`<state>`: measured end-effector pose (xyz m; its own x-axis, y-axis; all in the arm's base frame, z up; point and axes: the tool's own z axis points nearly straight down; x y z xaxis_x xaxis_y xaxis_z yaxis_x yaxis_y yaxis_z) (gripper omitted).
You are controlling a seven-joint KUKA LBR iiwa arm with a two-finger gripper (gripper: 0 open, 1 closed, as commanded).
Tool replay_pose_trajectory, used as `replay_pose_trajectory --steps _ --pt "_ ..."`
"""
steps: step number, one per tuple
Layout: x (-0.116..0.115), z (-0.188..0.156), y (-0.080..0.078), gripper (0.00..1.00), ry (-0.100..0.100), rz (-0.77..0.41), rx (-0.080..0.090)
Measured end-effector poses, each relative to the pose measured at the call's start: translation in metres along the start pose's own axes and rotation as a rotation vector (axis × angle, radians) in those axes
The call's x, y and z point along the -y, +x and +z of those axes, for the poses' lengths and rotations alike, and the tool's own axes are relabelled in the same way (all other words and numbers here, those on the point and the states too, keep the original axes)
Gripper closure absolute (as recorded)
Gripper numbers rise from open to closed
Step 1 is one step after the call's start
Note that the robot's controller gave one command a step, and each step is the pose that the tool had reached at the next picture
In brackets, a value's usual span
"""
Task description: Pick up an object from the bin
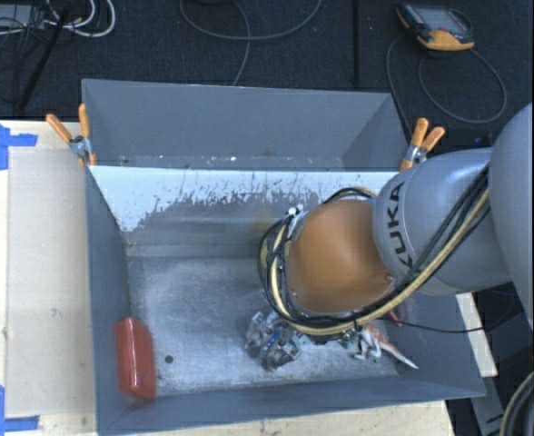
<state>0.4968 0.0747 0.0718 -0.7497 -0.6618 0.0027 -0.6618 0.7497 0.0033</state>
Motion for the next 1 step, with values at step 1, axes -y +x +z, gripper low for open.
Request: replay_pose_trajectory --steps 1 --pt "-0.0004 -0.0021 0.0004 1.00 0.000 0.000 0.000"
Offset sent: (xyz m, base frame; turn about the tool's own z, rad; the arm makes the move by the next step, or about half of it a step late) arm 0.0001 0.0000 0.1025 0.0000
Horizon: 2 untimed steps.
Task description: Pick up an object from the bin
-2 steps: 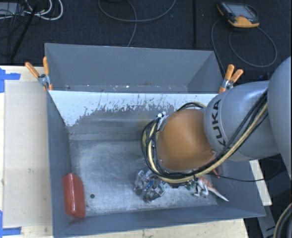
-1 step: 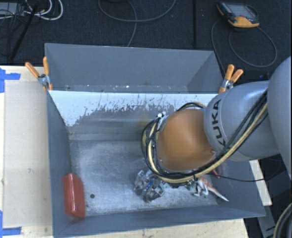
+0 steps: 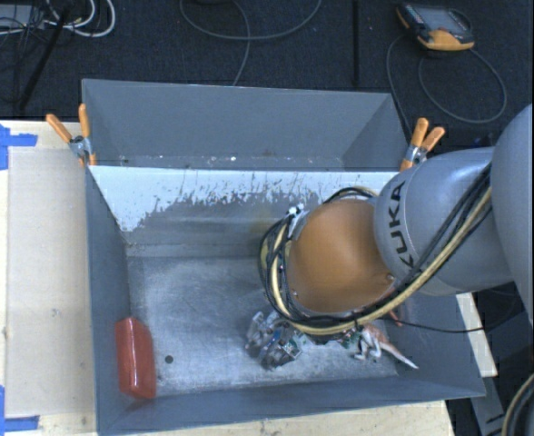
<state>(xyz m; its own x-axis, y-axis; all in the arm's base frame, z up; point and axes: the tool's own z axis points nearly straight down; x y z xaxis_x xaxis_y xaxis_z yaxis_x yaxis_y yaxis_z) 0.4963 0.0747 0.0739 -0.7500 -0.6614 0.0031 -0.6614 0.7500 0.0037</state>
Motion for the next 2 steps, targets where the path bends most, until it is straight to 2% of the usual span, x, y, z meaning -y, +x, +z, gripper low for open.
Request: replay_pose_trajectory --steps 2 --pt "-0.002 -0.032 0.001 1.00 -0.002 0.000 -0.003"
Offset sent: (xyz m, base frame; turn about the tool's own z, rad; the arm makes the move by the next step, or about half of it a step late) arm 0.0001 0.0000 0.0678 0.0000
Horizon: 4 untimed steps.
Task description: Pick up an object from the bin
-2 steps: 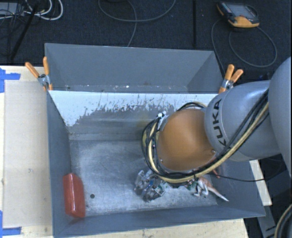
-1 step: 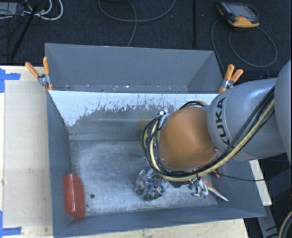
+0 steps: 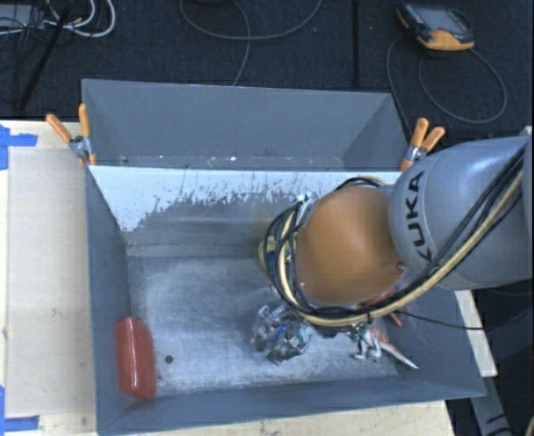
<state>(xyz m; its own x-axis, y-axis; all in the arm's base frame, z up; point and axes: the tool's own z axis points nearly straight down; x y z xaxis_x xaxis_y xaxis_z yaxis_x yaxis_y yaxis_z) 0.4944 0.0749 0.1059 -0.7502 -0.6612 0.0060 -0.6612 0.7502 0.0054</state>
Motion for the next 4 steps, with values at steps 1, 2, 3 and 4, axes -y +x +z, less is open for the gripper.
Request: replay_pose_trajectory --steps 1,2,3,4 --pt "0.001 -0.016 -0.001 1.00 0.003 0.001 0.003" --pt "0.000 -0.031 -0.001 1.00 0.003 0.002 0.004" --pt "0.000 -0.041 -0.001 1.00 0.005 0.002 0.006" --pt "0.000 -0.047 -0.001 1.00 0.005 0.003 0.006"
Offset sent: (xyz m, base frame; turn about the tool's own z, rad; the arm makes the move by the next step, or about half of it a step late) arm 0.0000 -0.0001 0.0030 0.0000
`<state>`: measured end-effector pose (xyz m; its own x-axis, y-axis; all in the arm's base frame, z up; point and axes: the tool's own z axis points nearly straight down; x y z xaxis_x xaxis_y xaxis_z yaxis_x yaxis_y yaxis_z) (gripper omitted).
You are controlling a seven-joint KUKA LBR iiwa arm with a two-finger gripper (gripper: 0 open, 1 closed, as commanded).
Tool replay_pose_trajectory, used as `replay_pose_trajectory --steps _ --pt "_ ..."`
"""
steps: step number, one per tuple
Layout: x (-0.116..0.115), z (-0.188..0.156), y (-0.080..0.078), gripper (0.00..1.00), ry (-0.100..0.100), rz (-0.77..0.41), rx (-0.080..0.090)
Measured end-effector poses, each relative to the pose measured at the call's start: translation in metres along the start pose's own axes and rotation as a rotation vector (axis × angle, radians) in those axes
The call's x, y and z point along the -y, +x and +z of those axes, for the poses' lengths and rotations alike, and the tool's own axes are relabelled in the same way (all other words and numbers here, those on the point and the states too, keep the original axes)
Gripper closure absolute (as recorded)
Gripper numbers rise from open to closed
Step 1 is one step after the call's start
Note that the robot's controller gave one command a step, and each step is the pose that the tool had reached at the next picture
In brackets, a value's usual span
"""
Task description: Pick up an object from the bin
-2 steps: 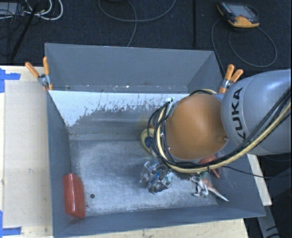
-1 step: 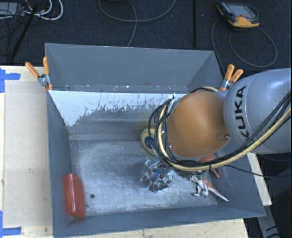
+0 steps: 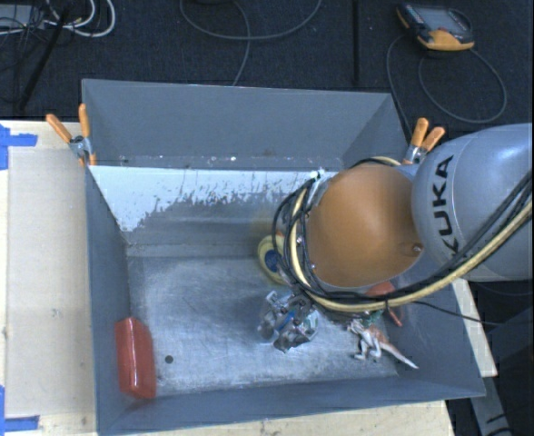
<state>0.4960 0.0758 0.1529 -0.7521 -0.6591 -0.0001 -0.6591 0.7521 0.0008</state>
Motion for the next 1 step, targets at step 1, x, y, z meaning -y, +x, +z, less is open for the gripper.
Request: replay_pose_trajectory --steps 1 --pt "-0.0002 -0.0047 -0.0002 1.00 0.000 0.001 0.000"
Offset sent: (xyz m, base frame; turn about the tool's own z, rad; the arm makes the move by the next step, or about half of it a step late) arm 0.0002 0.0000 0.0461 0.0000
